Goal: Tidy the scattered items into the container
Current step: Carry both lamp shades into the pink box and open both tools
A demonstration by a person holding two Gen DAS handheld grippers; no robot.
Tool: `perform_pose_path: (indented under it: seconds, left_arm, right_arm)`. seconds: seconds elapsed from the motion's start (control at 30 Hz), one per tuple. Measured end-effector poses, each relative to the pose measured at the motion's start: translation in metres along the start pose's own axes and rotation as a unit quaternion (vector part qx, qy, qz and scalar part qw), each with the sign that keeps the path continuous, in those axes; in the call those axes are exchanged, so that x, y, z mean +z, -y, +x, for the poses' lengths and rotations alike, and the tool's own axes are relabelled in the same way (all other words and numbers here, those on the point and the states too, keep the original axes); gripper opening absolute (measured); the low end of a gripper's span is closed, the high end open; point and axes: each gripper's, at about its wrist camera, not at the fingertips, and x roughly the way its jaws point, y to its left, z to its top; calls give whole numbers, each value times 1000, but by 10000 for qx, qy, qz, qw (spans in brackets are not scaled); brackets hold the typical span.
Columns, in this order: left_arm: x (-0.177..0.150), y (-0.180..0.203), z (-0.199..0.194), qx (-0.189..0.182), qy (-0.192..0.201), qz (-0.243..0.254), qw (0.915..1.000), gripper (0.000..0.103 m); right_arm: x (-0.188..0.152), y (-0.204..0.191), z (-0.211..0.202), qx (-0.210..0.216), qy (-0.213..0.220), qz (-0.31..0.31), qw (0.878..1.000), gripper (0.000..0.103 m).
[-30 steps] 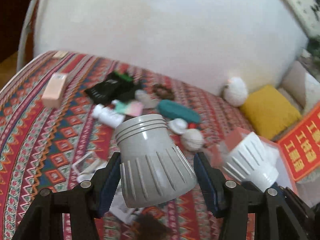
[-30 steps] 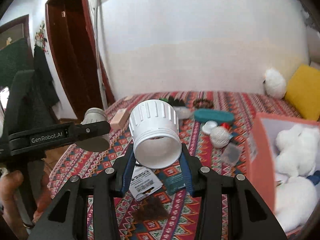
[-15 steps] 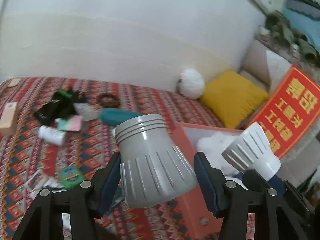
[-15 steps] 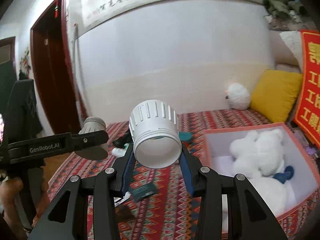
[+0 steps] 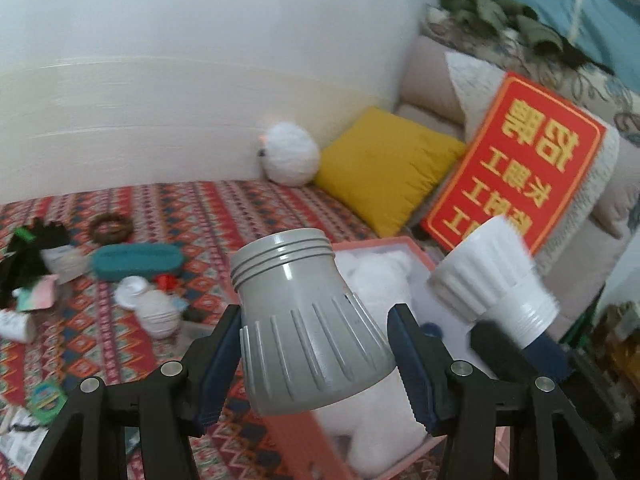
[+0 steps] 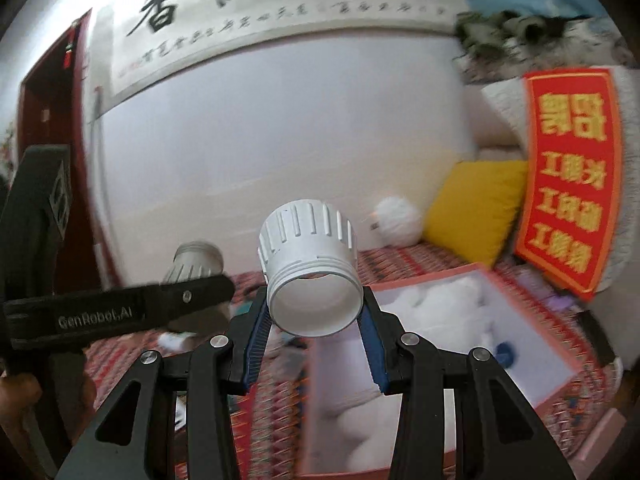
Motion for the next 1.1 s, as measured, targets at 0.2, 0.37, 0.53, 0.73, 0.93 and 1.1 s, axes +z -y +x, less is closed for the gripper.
perform_pose_path:
  seconds: [0.2, 0.37, 0.53, 0.73, 0.93, 1.1]
  left_arm:
    - [6, 32, 39, -227, -185, 232, 9993, 62]
    - [9, 54, 73, -289, -350, 473, 9978, 62]
    - [7, 60, 102, -353, -573, 501, 9965, 62]
    - [8, 47, 115, -117, -495, 326, 9982, 93]
    - [7, 30, 113, -32, -450, 163, 9988, 95]
    - [2, 21, 101, 73, -436, 196, 9988, 95]
  right_arm:
    - [5, 56, -3, -663, 129, 386, 9970, 45]
    - [1, 91, 10, -930, -17, 625, 9937, 45]
    - [-2, 103, 30, -1037, -150, 641, 9924, 47]
    - [-5, 110, 34, -1380, 35, 771, 9874, 92]
    - [-5, 105, 35, -1267, 72, 848, 9883, 92]
    - [-4, 92, 39, -1150, 58, 838, 9898, 92]
